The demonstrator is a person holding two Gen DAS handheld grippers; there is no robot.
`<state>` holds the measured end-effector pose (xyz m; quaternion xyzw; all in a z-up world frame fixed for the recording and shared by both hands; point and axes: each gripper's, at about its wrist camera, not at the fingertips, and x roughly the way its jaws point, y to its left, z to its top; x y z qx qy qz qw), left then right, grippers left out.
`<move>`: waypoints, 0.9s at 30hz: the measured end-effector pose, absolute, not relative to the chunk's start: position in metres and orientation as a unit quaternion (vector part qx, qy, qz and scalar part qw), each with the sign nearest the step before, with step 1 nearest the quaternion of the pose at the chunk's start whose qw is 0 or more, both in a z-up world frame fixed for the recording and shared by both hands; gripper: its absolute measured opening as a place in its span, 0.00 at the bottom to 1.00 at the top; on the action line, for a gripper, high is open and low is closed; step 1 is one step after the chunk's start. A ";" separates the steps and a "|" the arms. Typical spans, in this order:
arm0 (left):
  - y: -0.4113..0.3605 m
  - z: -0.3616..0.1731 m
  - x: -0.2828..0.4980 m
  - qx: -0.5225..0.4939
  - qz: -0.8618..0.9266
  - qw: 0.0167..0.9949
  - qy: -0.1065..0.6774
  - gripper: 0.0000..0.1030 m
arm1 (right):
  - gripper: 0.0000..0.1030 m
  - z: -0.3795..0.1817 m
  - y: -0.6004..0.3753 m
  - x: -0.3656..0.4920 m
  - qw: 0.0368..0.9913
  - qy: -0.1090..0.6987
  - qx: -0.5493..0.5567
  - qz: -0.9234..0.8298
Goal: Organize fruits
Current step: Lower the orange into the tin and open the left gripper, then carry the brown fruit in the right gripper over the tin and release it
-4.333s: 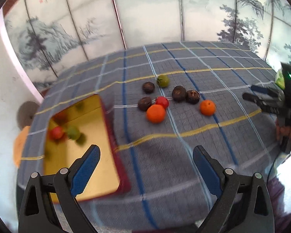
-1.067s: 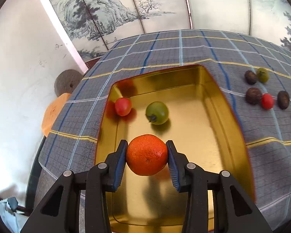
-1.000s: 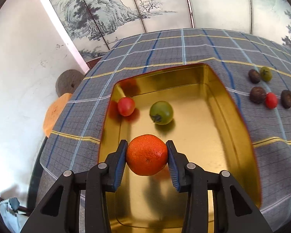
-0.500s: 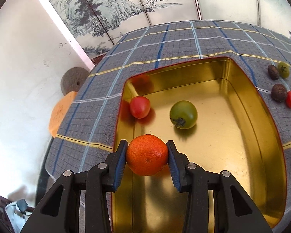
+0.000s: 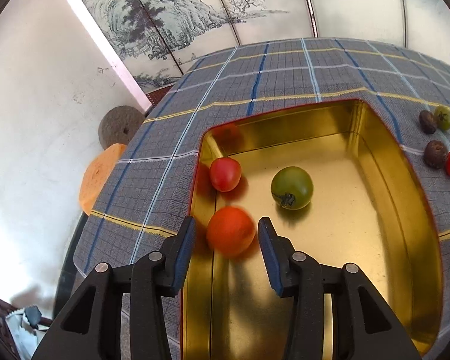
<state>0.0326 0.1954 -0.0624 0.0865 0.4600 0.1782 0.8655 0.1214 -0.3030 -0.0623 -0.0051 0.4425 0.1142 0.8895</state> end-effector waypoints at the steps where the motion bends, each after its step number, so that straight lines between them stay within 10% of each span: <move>1: 0.197 -0.056 0.027 0.076 0.179 0.872 0.450 0.45 | 0.35 -0.063 -0.305 0.121 0.890 0.442 0.000 0.115; 16: 0.206 -0.015 -0.074 -0.052 0.190 0.902 0.385 0.48 | 0.35 -0.015 -0.291 0.095 0.904 0.400 0.021 0.147; 27: 0.187 -0.002 -0.095 -0.042 0.179 0.909 0.373 0.49 | 0.35 0.037 -0.110 0.069 0.858 0.363 -0.004 0.364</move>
